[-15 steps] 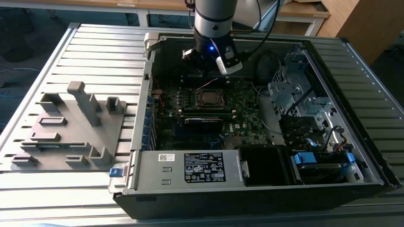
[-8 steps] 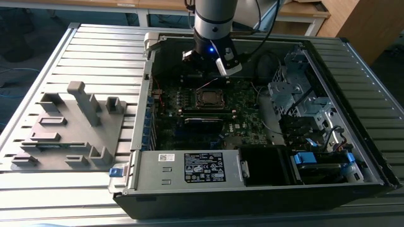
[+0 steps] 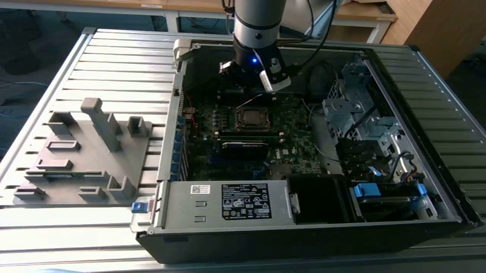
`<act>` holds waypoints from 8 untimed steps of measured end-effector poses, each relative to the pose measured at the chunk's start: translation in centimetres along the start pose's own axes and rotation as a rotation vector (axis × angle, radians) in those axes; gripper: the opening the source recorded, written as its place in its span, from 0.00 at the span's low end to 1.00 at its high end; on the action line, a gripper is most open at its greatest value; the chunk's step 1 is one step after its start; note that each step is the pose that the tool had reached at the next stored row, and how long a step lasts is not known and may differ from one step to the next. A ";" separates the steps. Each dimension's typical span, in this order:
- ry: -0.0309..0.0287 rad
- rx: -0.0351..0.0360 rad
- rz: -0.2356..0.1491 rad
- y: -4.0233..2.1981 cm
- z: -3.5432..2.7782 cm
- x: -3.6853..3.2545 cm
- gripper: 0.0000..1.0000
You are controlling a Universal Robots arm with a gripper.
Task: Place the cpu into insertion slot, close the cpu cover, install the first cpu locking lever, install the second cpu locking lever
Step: 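Install the first cpu locking lever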
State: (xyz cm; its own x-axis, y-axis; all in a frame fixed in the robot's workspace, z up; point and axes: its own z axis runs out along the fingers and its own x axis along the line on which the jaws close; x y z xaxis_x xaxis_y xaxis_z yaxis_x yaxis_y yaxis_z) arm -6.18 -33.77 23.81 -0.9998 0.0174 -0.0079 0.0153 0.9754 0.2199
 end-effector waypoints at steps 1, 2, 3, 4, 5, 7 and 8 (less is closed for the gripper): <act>0.0001 0.0001 0.000 0.00 0.00 0.00 0.11; -0.0001 -0.0002 0.000 0.00 0.03 0.00 0.11; -0.0001 -0.0003 0.000 -0.01 0.06 -0.01 0.11; -0.0001 -0.0002 0.000 -0.01 0.08 -0.04 0.11; 0.0001 0.0000 0.000 -0.02 0.10 -0.08 0.11; 0.0000 -0.0001 0.000 -0.01 0.16 -0.21 0.11; 0.0000 -0.0002 0.000 -0.01 0.18 -0.28 0.11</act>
State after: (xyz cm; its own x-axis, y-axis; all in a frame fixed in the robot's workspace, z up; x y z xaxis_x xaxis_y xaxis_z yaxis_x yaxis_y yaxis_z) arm -5.90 -33.75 23.63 -0.9998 0.0174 -0.0079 0.0152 0.9754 0.2201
